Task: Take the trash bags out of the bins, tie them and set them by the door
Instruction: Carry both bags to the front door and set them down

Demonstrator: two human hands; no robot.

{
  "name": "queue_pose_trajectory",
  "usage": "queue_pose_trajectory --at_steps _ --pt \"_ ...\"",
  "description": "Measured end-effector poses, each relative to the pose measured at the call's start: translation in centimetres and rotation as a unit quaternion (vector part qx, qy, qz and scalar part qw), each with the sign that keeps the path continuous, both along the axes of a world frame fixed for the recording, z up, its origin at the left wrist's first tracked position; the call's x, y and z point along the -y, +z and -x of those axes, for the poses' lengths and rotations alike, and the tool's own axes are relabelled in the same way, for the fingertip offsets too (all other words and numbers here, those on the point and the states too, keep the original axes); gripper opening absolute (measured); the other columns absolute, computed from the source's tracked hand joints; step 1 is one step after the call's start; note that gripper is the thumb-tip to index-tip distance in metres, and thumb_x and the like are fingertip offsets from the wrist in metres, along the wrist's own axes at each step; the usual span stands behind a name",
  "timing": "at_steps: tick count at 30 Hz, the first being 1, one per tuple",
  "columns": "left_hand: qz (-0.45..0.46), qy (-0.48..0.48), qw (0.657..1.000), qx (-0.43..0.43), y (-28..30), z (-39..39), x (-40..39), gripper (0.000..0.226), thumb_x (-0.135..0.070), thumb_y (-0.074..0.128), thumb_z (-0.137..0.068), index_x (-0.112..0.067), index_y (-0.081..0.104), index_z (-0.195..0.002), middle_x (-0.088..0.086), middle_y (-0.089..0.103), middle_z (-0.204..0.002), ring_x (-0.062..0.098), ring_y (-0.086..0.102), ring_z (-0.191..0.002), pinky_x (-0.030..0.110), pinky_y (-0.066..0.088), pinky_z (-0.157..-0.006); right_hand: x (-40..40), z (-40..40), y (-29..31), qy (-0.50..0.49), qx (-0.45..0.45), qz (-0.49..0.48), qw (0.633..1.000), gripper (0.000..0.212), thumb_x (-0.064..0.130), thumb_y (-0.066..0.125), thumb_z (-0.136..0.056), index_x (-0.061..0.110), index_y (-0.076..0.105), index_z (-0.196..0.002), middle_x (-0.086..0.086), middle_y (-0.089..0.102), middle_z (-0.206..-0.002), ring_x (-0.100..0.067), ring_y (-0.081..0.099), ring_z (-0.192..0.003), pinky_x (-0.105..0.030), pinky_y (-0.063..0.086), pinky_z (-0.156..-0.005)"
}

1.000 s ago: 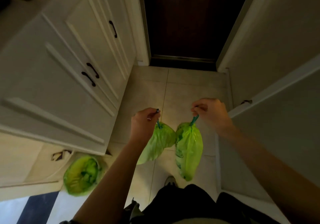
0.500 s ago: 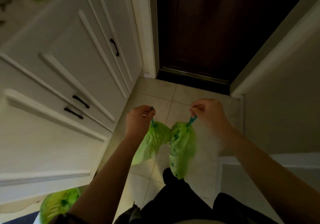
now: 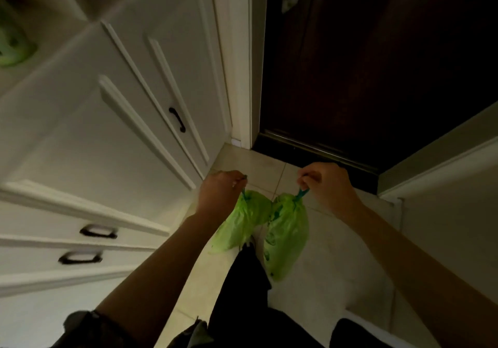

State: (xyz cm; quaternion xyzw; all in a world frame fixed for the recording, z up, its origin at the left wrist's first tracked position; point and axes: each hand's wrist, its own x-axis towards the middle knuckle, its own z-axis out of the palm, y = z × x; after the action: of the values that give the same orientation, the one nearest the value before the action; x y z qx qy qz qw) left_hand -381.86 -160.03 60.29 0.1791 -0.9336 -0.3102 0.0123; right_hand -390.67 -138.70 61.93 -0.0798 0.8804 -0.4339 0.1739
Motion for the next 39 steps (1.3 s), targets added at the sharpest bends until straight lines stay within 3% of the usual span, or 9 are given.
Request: queue_pose_trajectory --at_steps 4,8,10,15,19,22,28,32,39 --pt "0.035 -0.067 0.995 0.069 -1.8 6.2 1.9 0.028 -0.034 0.048 -0.096 -0.023 0.07 -0.11 0.006 0.071 -0.102 0.022 0.063 -0.096 0.027 0.045 -0.077 2.4 7.3 -1.5 0.002 0.014 -0.031 0.999 0.017 -0.004 0.055 -0.087 0.005 0.069 -0.091 -0.011 0.072 -0.079 0.001 0.065 -0.059 -0.023 0.058 -0.075" --pt "0.024 -0.102 0.99 0.098 -3.6 11.7 2.8 0.029 -0.032 0.045 -0.097 -0.025 0.069 -0.113 0.005 0.07 -0.103 0.022 0.059 -0.101 0.031 0.048 -0.082 5.1 14.1 -2.1 0.023 0.018 -0.065 0.997 0.016 -0.003 0.055 -0.087 0.0 0.068 -0.097 -0.014 0.071 -0.084 -0.017 0.068 -0.071 -0.016 0.054 -0.071" --pt "-0.002 -0.076 0.993 0.095 -4.2 14.6 3.5 0.028 -0.029 0.047 -0.096 -0.022 0.07 -0.11 0.003 0.072 -0.106 0.022 0.063 -0.1 0.034 0.051 -0.086 6.1 17.1 -2.3 0.028 0.03 -0.066 0.997 0.018 -0.004 0.054 -0.088 -0.001 0.067 -0.1 -0.017 0.071 -0.088 -0.018 0.068 -0.075 -0.02 0.055 -0.075" --pt "-0.069 0.02 0.994 0.08 -5.1 21.8 4.2 0.023 -0.015 0.055 -0.092 -0.011 0.073 -0.106 0.006 0.074 -0.106 0.024 0.069 -0.096 0.032 0.053 -0.088 7.4 25.0 -4.0 0.052 0.044 -0.068 0.995 0.019 -0.005 0.052 -0.089 -0.004 0.067 -0.102 -0.015 0.07 -0.087 0.004 0.061 -0.055 0.001 0.044 -0.057" --pt "-0.113 0.141 0.98 0.081 -7.1 26.5 4.4 0.019 -0.011 0.06 -0.086 -0.01 0.075 -0.098 0.007 0.075 -0.1 0.022 0.069 -0.093 0.026 0.051 -0.082 8.4 31.0 -5.9 0.106 0.06 -0.071 0.99 0.021 -0.001 0.053 -0.09 0.001 0.068 -0.104 -0.017 0.071 -0.097 -0.02 0.068 -0.083 -0.023 0.056 -0.08" --pt "-0.139 0.243 0.958 0.065 -8.7 29.4 4.2 0.016 -0.009 0.064 -0.083 -0.007 0.076 -0.094 0.008 0.076 -0.097 0.021 0.07 -0.091 0.027 0.052 -0.084 9.3 35.0 -6.6 0.155 0.083 -0.061 0.983 0.023 0.0 0.053 -0.088 0.0 0.067 -0.108 -0.018 0.071 -0.1 -0.026 0.068 -0.093 -0.039 0.054 -0.09" --pt "-0.252 0.456 0.854 0.01 -12.1 33.9 4.0 0.015 -0.004 0.066 -0.079 -0.002 0.072 -0.093 0.01 0.072 -0.077 0.011 0.069 -0.066 0.034 0.058 -0.079 10.1 41.9 -9.0 0.198 0.131 -0.047 0.97 0.029 -0.002 0.051 -0.089 -0.003 0.063 -0.115 -0.021 0.07 -0.105 -0.028 0.067 -0.098 -0.043 0.053 -0.093" --pt "-0.294 0.496 0.816 -0.036 -14.8 36.8 4.4 0.018 0.001 0.064 -0.082 0.006 0.068 -0.099 0.015 0.069 -0.079 -0.006 0.06 -0.045 0.007 0.047 -0.05 11.6 45.4 -11.8 0.182 0.179 -0.022 0.967 0.032 -0.004 0.052 -0.088 -0.007 0.059 -0.119 -0.023 0.067 -0.111 -0.029 0.065 -0.103 -0.041 0.051 -0.096" --pt "-0.333 0.509 0.792 -0.052 -20.6 41.1 6.4 0.019 -0.001 0.066 -0.082 0.005 0.067 -0.1 0.016 0.07 -0.08 0.012 0.065 -0.061 0.012 0.05 -0.054 14.7 51.1 -17.5 0.091 0.291 0.011 0.952 0.037 -0.007 0.049 -0.09 -0.007 0.05 -0.127 -0.024 0.06 -0.122 -0.029 0.06 -0.113 -0.03 0.049 -0.09"
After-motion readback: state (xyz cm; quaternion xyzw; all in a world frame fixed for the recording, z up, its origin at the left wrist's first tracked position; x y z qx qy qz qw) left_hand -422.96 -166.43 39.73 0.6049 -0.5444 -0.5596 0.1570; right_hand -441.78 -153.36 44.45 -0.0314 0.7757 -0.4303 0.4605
